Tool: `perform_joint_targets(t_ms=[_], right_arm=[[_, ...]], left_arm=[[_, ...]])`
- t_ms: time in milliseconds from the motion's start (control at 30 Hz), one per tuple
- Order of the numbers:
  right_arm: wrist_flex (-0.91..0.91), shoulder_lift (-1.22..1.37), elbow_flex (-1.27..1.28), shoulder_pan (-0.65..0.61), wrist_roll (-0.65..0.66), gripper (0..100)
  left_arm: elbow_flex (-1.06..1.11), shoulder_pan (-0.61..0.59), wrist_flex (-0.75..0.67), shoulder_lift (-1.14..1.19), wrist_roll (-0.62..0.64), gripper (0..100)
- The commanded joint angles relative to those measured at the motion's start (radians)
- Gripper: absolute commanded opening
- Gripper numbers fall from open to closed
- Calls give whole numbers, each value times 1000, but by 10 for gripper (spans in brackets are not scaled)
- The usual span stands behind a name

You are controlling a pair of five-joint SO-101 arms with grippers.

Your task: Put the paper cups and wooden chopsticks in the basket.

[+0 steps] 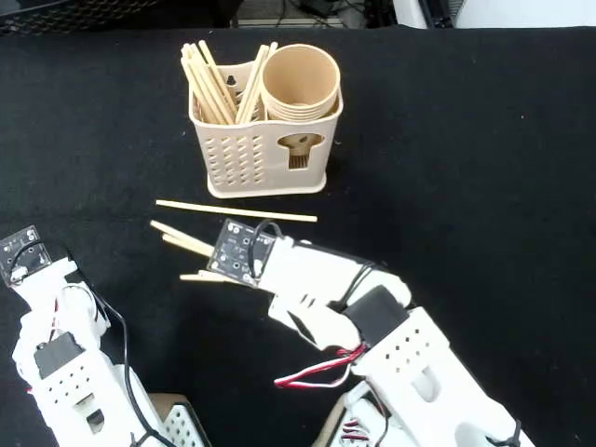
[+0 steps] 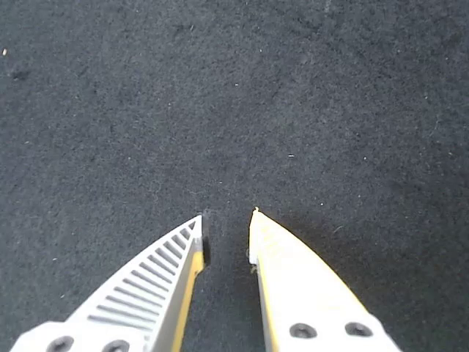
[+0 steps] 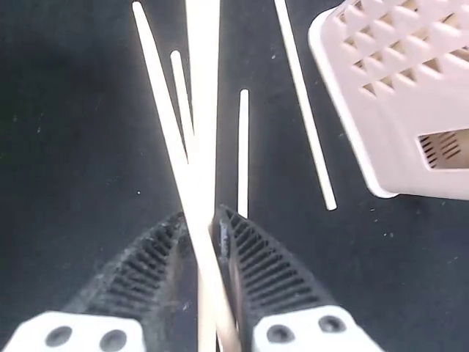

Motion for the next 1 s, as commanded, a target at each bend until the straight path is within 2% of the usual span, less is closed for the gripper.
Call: perform_joint_targets(t_ms=[0,133,433,567,767,967], right_arm=[[0,-21,-65,-3,-28,12],[-6,-21,-122,43,-109,12],[-6,-22,-166,51,-120,12],[-15,-22,-219,52,-199,12],[-92,-19,-318,49,-252,12],[-255,-18,-320,49,-252,12]], left_arm=[[-10,12,-12,-11,2,123],[-10,12,-12,-11,2,123],[-10,12,-14,-11,2,123],[-10,12,-14,-11,2,123],[-10,12,-14,-11,2,123],[-10,12,-15,-11,2,123]])
